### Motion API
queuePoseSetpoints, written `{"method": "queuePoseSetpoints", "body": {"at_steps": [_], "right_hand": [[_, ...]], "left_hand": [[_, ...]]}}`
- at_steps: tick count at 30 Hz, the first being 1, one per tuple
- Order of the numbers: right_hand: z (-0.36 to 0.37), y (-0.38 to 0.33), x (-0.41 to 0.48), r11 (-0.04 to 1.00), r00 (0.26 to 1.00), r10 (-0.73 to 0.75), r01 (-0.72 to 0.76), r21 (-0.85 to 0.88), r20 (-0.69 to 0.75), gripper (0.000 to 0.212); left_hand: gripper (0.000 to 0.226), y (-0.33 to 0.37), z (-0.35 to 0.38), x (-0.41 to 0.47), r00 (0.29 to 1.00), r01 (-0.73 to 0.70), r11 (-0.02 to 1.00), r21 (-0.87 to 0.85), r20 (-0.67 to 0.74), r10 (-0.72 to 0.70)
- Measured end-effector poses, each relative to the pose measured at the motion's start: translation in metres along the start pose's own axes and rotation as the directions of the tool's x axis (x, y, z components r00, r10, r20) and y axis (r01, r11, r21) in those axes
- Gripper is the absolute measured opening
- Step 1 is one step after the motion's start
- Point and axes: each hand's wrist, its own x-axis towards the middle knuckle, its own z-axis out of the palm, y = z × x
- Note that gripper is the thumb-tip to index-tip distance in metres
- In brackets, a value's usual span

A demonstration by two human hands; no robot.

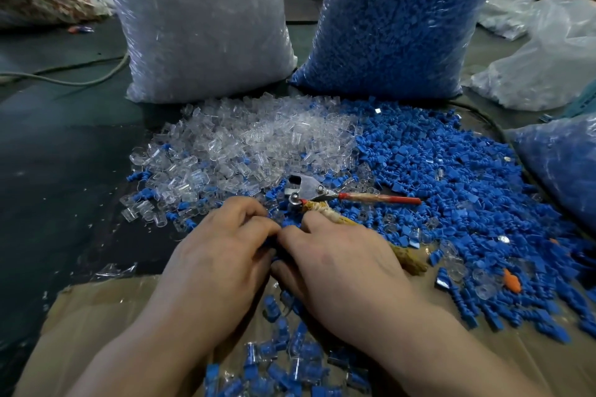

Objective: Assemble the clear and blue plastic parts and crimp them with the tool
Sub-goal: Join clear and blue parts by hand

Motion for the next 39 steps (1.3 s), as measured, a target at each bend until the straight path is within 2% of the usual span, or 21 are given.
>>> {"method": "queuePoseSetpoints", "body": {"at_steps": [6,11,14,19,22,27,31,35,37,39], "right_hand": [[-0.004,0.002,0.001,0.998,0.999,0.024,-0.026,0.049,0.04,0.017],[-0.006,0.002,-0.001,0.999,0.998,0.004,-0.008,0.048,0.069,0.014],[-0.009,0.004,0.001,0.999,0.992,0.004,-0.01,0.047,0.124,0.017],[-0.012,0.003,0.0,0.996,0.991,0.008,-0.02,0.087,0.136,0.011],[-0.011,0.004,-0.001,0.992,0.995,0.024,-0.036,0.121,0.096,0.02],[-0.01,0.007,-0.005,0.965,0.997,0.082,-0.079,0.25,-0.001,0.014],[-0.009,0.013,-0.009,0.912,0.986,0.155,-0.119,0.392,-0.063,0.019],[-0.006,0.016,-0.012,0.835,0.967,0.229,-0.137,0.533,-0.111,0.02],[-0.005,0.018,-0.013,0.748,0.954,0.267,-0.116,0.653,-0.137,0.009],[-0.006,0.018,-0.014,0.56,0.952,0.296,-0.104,0.822,-0.081,0.01]], "left_hand": [[0.025,-0.004,0.003,0.002,0.998,0.052,0.994,-0.098,-0.043,-0.056],[0.056,-0.004,0.006,0.001,0.997,0.063,0.997,-0.046,-0.046,-0.065],[0.042,-0.001,0.003,0.002,1.0,0.01,1.0,0.013,-0.004,-0.01],[0.017,-0.001,0.003,0.001,0.998,0.053,0.996,-0.072,-0.035,-0.056],[0.019,-0.002,0.004,0.0,0.993,0.08,0.987,-0.136,-0.078,-0.091],[0.029,-0.003,0.006,-0.001,0.981,0.114,0.968,-0.222,-0.127,-0.145],[0.022,-0.005,0.008,-0.002,0.941,0.162,0.93,-0.33,-0.231,-0.247],[0.018,-0.004,0.008,-0.003,0.911,0.178,0.874,-0.453,-0.26,-0.321],[0.019,-0.002,0.008,-0.005,0.899,0.17,0.806,-0.567,-0.245,-0.362],[0.02,-0.001,0.01,-0.006,0.895,0.162,0.719,-0.676,-0.207,-0.396]]}}
